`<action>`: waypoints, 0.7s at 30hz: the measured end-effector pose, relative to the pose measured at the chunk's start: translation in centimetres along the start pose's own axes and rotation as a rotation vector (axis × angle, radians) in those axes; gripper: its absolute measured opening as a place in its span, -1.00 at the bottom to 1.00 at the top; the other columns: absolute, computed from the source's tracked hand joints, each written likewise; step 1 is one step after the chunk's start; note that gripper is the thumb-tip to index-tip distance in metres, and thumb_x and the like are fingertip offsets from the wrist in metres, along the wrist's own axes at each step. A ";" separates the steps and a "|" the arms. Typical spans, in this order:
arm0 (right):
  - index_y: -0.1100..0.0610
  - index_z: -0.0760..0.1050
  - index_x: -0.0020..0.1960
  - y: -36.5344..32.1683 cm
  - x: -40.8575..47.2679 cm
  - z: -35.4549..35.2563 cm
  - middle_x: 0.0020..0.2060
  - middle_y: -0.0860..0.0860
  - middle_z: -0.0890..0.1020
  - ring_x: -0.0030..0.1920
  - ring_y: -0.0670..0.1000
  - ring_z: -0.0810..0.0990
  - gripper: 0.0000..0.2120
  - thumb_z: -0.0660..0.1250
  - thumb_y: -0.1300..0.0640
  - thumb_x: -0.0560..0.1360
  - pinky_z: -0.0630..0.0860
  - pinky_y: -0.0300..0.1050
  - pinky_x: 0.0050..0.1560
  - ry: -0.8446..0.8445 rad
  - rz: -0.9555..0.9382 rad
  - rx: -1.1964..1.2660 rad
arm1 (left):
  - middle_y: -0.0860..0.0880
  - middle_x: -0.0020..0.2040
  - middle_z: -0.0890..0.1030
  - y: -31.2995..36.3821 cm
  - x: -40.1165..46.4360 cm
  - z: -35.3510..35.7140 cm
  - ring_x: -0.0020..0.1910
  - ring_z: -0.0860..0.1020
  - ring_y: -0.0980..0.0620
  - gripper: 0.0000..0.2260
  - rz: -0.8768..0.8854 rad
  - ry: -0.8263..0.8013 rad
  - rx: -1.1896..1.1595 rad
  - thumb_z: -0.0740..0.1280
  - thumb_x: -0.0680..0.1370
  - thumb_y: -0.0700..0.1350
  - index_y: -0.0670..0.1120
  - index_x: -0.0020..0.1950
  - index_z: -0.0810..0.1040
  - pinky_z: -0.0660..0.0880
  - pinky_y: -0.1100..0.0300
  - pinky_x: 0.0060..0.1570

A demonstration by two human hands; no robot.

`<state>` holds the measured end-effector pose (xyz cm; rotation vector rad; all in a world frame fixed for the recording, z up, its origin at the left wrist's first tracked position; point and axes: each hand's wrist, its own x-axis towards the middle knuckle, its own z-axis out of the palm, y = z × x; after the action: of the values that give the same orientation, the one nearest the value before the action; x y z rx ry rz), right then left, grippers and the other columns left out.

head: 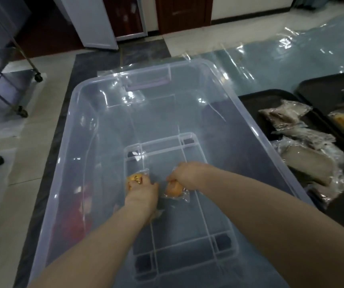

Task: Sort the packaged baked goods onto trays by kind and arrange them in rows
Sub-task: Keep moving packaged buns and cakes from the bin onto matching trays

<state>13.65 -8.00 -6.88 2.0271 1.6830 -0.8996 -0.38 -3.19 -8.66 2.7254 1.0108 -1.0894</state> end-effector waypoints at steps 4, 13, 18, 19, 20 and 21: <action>0.08 0.48 0.30 0.2 -2.0 -1.4 0.21 0.10 0.55 0.15 0.10 0.53 -0.68 0.23 0.05 0.57 0.42 -0.06 0.20 -0.015 0.058 0.123 | -0.18 0.32 0.30 0.3 -0.9 -2.8 0.27 0.35 -0.23 -0.62 0.038 0.160 -0.009 0.32 0.50 0.08 -0.07 0.24 0.46 0.38 0.03 0.19; -0.09 0.22 0.50 0.7 -9.1 -5.7 0.28 0.12 0.44 0.21 0.19 0.48 -0.29 0.23 0.37 0.44 0.54 0.05 0.09 0.409 -0.029 0.189 | -0.07 0.23 0.41 -5.0 -6.6 -11.6 0.18 0.47 -0.15 -0.72 0.296 0.739 -0.518 0.26 0.41 -0.31 -0.06 0.06 0.55 0.42 0.03 0.11; -0.19 0.16 0.50 0.8 -16.4 -4.2 0.50 0.12 0.15 0.45 0.14 0.23 -0.23 0.26 0.37 0.44 0.33 -0.10 0.30 0.821 -0.009 0.343 | 0.03 0.44 0.32 -5.2 -11.5 -12.3 0.36 0.34 0.01 -0.67 0.470 0.958 -0.761 0.43 0.41 -0.30 0.04 0.09 0.56 0.43 0.16 0.05; -0.21 0.16 0.49 0.8 -17.9 -4.0 0.52 0.11 0.12 0.47 0.12 0.21 -0.24 0.28 0.35 0.45 0.27 -0.15 0.30 0.903 -0.004 0.389 | 0.05 0.46 0.30 -5.1 -12.3 -12.4 0.39 0.31 0.02 -0.66 0.517 0.945 -0.790 0.43 0.41 -0.27 0.09 0.09 0.55 0.45 0.07 0.14; -0.22 0.16 0.49 0.8 -19.3 -3.9 0.52 0.10 0.13 0.47 0.11 0.21 -0.24 0.29 0.34 0.45 0.25 -0.18 0.30 0.978 0.002 0.438 | 0.08 0.47 0.28 -4.8 -13.0 -12.6 0.40 0.31 0.04 -0.64 0.566 0.928 -0.819 0.43 0.42 -0.25 0.14 0.08 0.54 0.42 0.02 0.21; -0.21 0.17 0.49 0.9 -20.6 -3.8 0.51 0.08 0.16 0.47 0.09 0.22 -0.24 0.30 0.34 0.45 0.25 -0.21 0.29 1.043 0.002 0.491 | 0.13 0.47 0.27 -4.3 -13.7 -12.8 0.38 0.31 0.07 -0.62 0.613 0.910 -0.843 0.42 0.42 -0.23 0.19 0.08 0.52 0.39 0.05 0.24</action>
<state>13.64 -21.01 9.52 3.1719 2.0325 -0.2026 -2.61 -4.10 10.44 2.3888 0.3861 0.6048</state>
